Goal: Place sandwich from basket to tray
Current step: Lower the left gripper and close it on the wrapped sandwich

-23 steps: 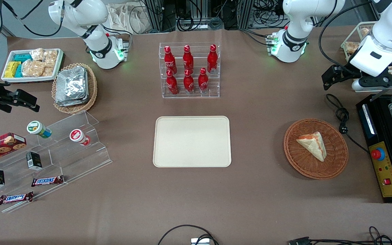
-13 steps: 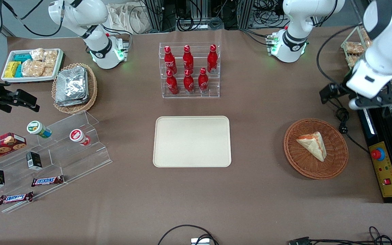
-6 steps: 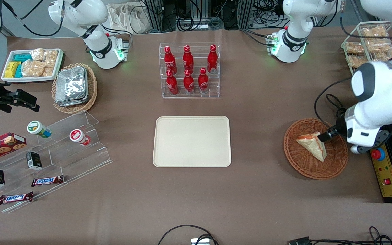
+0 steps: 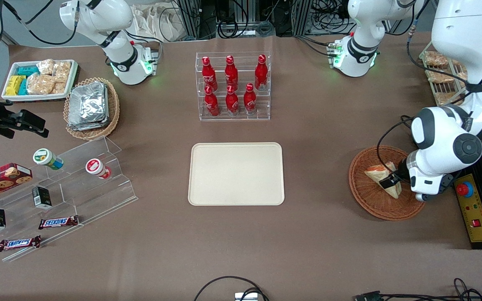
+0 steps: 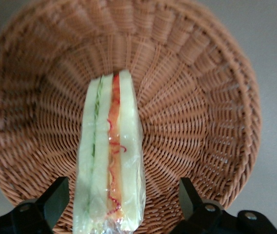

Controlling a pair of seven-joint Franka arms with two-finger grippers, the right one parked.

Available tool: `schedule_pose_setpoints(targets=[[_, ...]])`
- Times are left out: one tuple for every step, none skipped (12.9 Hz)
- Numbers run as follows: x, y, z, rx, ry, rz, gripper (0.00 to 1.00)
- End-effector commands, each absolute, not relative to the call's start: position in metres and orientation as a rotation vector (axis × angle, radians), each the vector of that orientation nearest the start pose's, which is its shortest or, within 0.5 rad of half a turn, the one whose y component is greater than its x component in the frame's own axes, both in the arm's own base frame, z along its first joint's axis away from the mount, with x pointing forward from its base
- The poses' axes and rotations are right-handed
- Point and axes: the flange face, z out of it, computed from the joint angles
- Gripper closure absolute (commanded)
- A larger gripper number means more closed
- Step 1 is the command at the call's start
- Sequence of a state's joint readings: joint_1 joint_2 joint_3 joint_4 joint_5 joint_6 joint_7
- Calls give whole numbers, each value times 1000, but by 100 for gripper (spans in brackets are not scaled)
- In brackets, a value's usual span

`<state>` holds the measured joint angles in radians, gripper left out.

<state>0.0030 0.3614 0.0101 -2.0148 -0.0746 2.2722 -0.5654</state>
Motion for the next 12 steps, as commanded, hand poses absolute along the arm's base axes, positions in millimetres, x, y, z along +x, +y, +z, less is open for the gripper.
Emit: schedule_pose_setpoints(targets=[[589, 9, 257, -3003, -1039, 153, 0], [588, 11, 249, -2999, -1047, 152, 0], [588, 11, 245, -2998, -1052, 147, 7], [588, 14, 244, -2988, -1069, 147, 31], [587, 13, 245, -2979, -1083, 159, 61], [586, 12, 245, -2975, -1092, 164, 78], [585, 11, 246, -2975, -1082, 178, 80], [584, 10, 248, -2976, -1068, 197, 87], [584, 9, 251, -2980, -1058, 199, 95], [585, 9, 255, -2985, -1042, 186, 100], [586, 10, 263, -2992, -1022, 167, 100], [585, 9, 275, -3003, -991, 172, 100]])
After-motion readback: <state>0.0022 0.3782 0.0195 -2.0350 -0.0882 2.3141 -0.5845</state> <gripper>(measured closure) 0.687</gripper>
